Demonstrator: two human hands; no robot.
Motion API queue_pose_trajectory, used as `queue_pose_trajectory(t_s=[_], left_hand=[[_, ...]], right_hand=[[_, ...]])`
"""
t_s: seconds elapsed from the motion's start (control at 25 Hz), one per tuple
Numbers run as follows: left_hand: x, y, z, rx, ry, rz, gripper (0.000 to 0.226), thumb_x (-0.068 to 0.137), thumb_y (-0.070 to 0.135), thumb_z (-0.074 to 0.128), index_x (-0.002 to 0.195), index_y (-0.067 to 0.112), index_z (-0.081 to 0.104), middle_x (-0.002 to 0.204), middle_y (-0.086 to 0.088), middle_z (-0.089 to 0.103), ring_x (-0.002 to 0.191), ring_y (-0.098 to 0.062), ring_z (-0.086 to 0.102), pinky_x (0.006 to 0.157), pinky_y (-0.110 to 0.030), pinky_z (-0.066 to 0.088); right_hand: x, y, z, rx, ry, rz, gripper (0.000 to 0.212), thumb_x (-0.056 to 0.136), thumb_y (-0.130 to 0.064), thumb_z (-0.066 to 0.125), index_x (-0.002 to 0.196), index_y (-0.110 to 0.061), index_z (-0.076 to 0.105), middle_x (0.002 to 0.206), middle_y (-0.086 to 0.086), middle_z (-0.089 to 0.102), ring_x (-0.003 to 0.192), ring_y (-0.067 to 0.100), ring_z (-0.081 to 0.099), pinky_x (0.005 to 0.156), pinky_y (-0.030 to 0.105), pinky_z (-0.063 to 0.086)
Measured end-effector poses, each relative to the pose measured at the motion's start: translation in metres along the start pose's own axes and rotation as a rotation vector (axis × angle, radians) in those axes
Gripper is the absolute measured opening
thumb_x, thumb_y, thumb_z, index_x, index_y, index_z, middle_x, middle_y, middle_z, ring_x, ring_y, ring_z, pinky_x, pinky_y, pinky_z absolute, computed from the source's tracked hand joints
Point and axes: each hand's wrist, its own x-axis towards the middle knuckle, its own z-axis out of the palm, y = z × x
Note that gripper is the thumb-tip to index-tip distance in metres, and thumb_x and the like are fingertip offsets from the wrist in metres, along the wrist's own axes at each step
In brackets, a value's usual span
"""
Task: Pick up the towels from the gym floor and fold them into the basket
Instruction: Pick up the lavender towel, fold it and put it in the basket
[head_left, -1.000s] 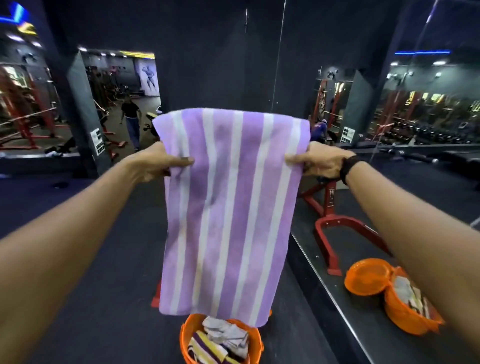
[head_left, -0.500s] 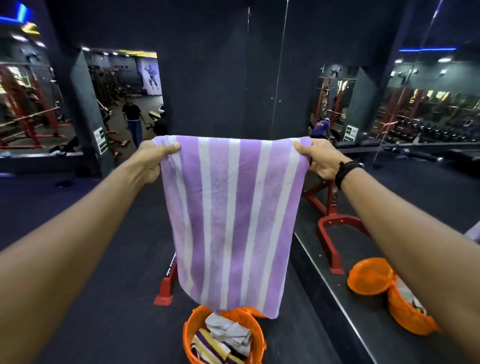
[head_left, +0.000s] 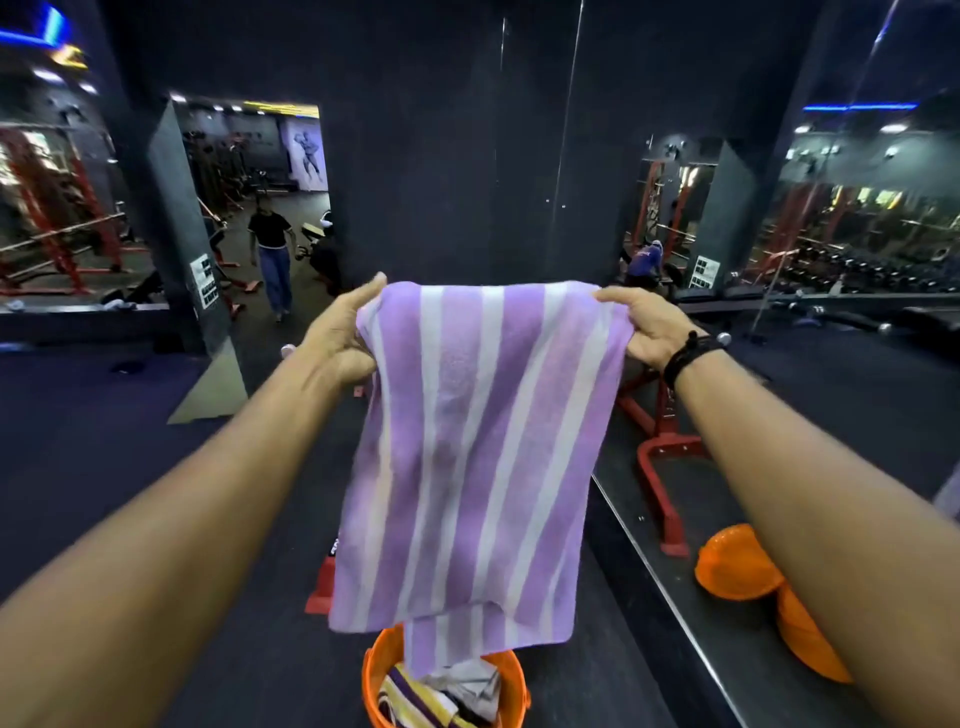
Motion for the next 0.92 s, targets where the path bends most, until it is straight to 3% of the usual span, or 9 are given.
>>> queue_pose_trajectory(t_s=[0.08, 0.2, 0.28, 0.36, 0.52, 0.6, 0.68, 0.8, 0.92], left_hand=[[0.003, -0.001, -0.001, -0.046, 0.083, 0.113, 0.014, 0.087, 0.012, 0.059, 0.086, 0.025, 0.062, 0.085, 0.002, 0.065, 0.068, -0.012, 0.061, 0.057, -0.020, 0.053], [-0.005, -0.002, -0.005, -0.123, -0.054, 0.088, 0.033, 0.093, 0.033, 0.051, 0.075, 0.021, 0.075, 0.071, 0.005, 0.071, 0.064, -0.009, 0.066, 0.060, -0.019, 0.053], [-0.001, -0.013, -0.007, 0.012, -0.085, 0.044, 0.023, 0.094, 0.026, 0.054, 0.110, 0.025, 0.070, 0.100, 0.004, 0.072, 0.080, -0.009, 0.067, 0.066, -0.022, 0.055], [0.006, -0.017, -0.009, 0.054, -0.049, 0.103, 0.043, 0.090, 0.007, 0.057, 0.128, 0.027, 0.057, 0.105, 0.004, 0.069, 0.081, -0.010, 0.065, 0.067, -0.021, 0.056], [0.006, -0.005, -0.009, -0.113, 0.022, 0.208, 0.032, 0.087, 0.002, 0.058, 0.104, 0.028, 0.062, 0.079, 0.007, 0.070, 0.069, -0.008, 0.064, 0.062, -0.020, 0.055], [0.005, -0.005, -0.012, -0.079, 0.018, 0.193, 0.025, 0.087, 0.006, 0.061, 0.100, 0.028, 0.062, 0.076, 0.008, 0.070, 0.066, -0.007, 0.065, 0.062, -0.020, 0.055], [0.010, -0.004, -0.018, -0.086, 0.010, 0.185, 0.016, 0.087, 0.012, 0.064, 0.094, 0.027, 0.062, 0.077, 0.009, 0.070, 0.070, -0.007, 0.065, 0.067, -0.022, 0.056], [0.012, 0.005, -0.021, -0.156, 0.041, 0.139, 0.005, 0.084, 0.025, 0.069, 0.084, 0.024, 0.064, 0.075, 0.008, 0.070, 0.073, -0.008, 0.065, 0.077, -0.027, 0.057], [0.016, 0.009, -0.032, -0.106, 0.107, 0.208, 0.008, 0.088, 0.015, 0.066, 0.086, 0.022, 0.062, 0.069, 0.007, 0.070, 0.062, -0.005, 0.065, 0.065, -0.025, 0.058]], right_hand=[[0.001, 0.000, -0.001, -0.020, 0.065, -0.079, 0.035, 0.083, -0.001, 0.062, 0.117, 0.007, 0.058, 0.097, 0.015, 0.067, 0.080, 0.021, 0.069, 0.077, 0.033, 0.058], [-0.003, -0.007, -0.009, 0.074, -0.054, -0.077, 0.028, 0.080, -0.021, 0.070, 0.103, -0.005, 0.065, 0.097, 0.008, 0.072, 0.087, 0.017, 0.069, 0.085, 0.030, 0.056], [0.004, -0.004, -0.015, 0.028, -0.070, -0.039, 0.045, 0.076, -0.013, 0.075, 0.114, -0.008, 0.050, 0.105, 0.011, 0.065, 0.092, 0.018, 0.067, 0.084, 0.029, 0.055], [0.006, -0.006, -0.013, -0.016, -0.030, -0.100, 0.056, 0.075, 0.000, 0.069, 0.122, -0.012, 0.042, 0.109, 0.012, 0.058, 0.097, 0.017, 0.063, 0.084, 0.028, 0.053], [0.003, -0.012, -0.028, -0.003, -0.095, -0.226, 0.042, 0.081, 0.004, 0.056, 0.122, -0.005, 0.051, 0.107, 0.016, 0.060, 0.094, 0.020, 0.062, 0.086, 0.028, 0.051], [-0.004, -0.011, -0.025, 0.002, -0.086, -0.180, 0.042, 0.085, 0.004, 0.058, 0.125, -0.008, 0.051, 0.096, 0.009, 0.068, 0.082, 0.013, 0.068, 0.074, 0.023, 0.056], [-0.005, -0.007, -0.024, 0.024, -0.061, -0.189, 0.057, 0.071, -0.002, 0.072, 0.125, -0.008, 0.054, 0.090, 0.005, 0.073, 0.078, 0.010, 0.069, 0.071, 0.021, 0.056], [-0.010, -0.001, -0.017, -0.052, -0.120, -0.186, 0.078, 0.046, -0.021, 0.090, 0.117, -0.006, 0.059, 0.098, 0.006, 0.073, 0.087, 0.013, 0.070, 0.078, 0.024, 0.056], [-0.007, 0.001, -0.013, -0.131, -0.102, -0.238, 0.072, 0.040, -0.022, 0.090, 0.106, -0.007, 0.063, 0.086, 0.001, 0.075, 0.078, 0.010, 0.070, 0.071, 0.023, 0.057]])
